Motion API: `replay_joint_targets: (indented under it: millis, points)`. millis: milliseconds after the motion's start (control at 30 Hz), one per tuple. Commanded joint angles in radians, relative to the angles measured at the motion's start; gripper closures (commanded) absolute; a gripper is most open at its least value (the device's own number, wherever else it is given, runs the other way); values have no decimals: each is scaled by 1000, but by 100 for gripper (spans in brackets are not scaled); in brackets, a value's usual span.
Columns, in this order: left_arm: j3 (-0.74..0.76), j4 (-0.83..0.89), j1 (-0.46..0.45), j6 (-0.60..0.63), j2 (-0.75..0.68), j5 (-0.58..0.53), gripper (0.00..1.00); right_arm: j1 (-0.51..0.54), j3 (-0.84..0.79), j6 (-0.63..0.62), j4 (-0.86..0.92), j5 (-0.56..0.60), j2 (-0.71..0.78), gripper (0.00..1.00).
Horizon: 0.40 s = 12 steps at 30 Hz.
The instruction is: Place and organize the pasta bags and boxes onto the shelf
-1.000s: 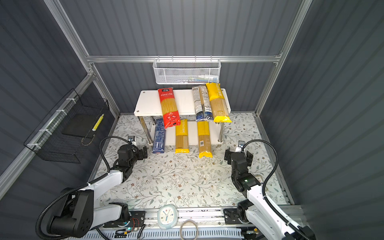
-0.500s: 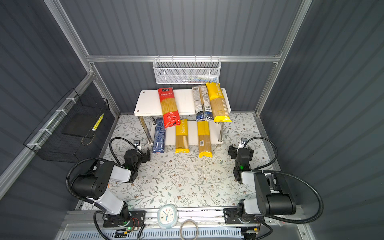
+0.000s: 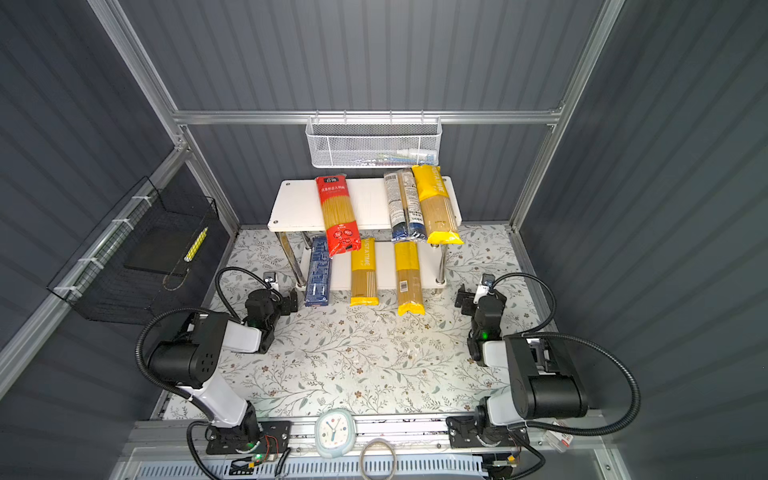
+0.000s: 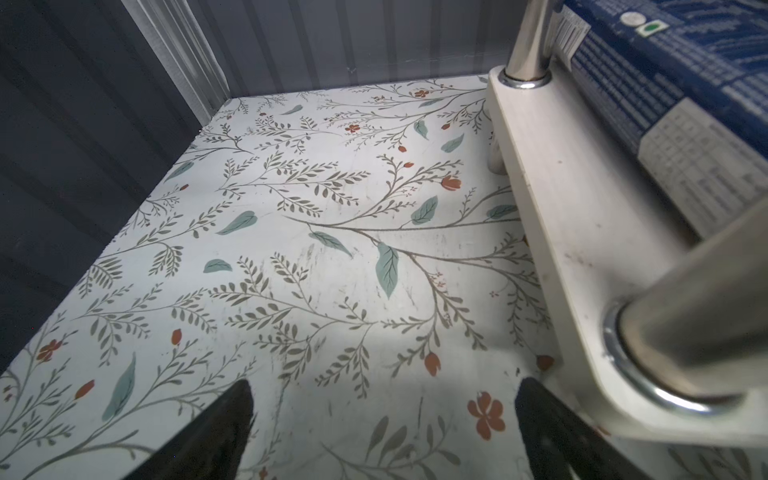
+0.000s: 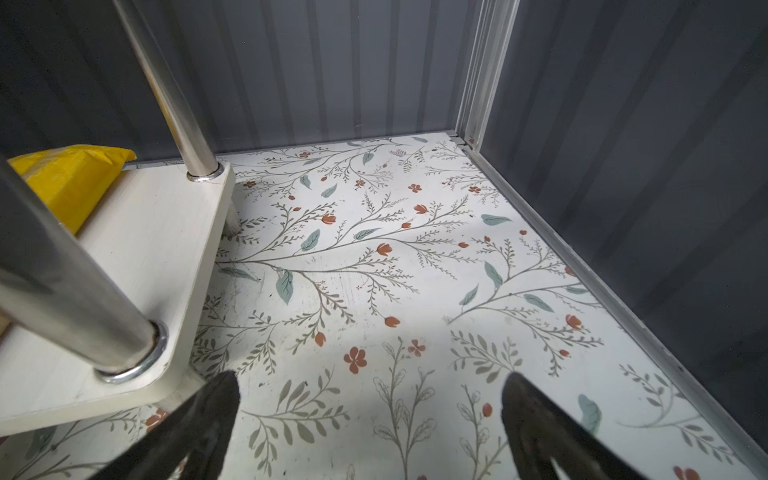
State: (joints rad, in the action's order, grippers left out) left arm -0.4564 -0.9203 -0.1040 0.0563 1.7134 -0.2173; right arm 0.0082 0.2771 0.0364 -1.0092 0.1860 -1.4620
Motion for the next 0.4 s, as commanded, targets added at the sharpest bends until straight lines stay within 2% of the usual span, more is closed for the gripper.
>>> replay_joint_targets:
  millis: [0, 367]
  points:
    - [-9, 2, 1, -12, 1, 9, 1, -4, 17, -3, -32, -2, 1, 1]
    - [-8, 1, 1, -12, 0, 9, 1, -6, 19, -2, -27, -10, 0, 1]
